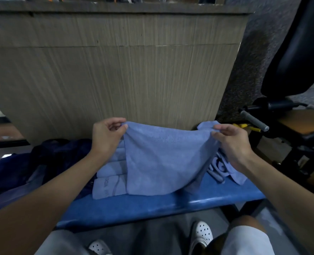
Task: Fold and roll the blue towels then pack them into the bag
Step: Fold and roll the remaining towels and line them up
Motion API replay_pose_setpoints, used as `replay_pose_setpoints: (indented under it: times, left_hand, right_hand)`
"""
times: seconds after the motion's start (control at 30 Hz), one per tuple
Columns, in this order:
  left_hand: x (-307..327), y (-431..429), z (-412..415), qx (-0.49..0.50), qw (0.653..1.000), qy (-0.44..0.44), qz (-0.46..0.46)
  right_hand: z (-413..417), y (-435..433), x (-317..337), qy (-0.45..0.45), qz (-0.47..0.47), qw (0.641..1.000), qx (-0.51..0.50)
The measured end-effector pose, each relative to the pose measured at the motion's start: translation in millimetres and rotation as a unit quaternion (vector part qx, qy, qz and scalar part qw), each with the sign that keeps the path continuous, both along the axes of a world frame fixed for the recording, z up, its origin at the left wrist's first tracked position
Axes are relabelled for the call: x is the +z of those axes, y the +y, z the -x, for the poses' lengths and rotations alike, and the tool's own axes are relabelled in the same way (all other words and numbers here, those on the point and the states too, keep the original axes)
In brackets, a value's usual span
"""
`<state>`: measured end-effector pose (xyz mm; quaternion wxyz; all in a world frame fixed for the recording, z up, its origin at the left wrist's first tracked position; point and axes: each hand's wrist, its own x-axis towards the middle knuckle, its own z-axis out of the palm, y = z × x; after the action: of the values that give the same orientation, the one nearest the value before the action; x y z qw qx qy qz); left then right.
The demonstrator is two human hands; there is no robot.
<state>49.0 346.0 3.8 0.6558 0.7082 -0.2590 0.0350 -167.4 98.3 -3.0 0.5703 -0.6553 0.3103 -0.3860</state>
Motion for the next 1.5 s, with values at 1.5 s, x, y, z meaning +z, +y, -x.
replay_pose_setpoints:
  times: [1.5]
  left_hand:
    - [36.4,12.4,10.7,-0.090,0.993,-0.070,-0.031]
  right_hand:
    - [39.9,-19.7,26.6,0.049,0.206,0.976,-0.055]
